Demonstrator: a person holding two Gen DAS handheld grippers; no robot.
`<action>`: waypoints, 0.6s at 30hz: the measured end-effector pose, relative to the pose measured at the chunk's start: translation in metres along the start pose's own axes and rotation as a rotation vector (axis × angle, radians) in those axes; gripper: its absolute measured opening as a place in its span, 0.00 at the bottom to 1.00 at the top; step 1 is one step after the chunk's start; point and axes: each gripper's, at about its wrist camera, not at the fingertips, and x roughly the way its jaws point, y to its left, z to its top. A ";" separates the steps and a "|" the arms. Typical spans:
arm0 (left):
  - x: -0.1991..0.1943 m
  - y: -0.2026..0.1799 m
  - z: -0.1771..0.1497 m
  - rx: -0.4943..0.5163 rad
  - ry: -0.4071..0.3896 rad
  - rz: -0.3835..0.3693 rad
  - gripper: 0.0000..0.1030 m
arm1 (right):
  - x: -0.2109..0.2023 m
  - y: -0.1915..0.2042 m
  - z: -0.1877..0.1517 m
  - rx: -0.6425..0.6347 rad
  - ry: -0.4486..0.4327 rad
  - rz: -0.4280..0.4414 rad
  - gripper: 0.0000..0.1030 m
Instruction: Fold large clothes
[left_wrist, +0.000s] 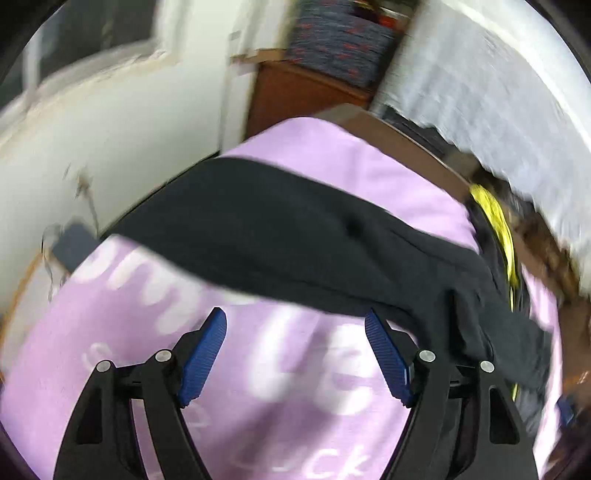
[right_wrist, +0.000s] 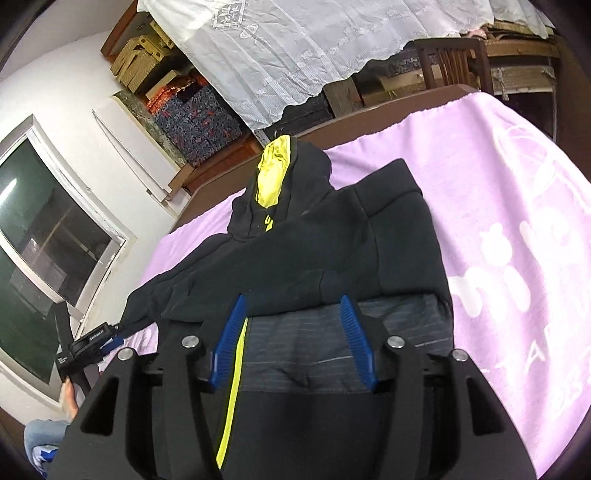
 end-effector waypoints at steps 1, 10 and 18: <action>0.000 0.016 0.002 -0.071 -0.005 -0.013 0.75 | -0.001 -0.001 -0.001 0.006 0.004 0.003 0.52; 0.009 0.028 0.021 -0.191 -0.052 -0.092 0.75 | -0.001 -0.017 -0.002 0.091 0.025 0.012 0.54; 0.019 0.048 0.036 -0.280 -0.067 -0.204 0.78 | 0.003 -0.027 -0.002 0.116 0.033 -0.006 0.54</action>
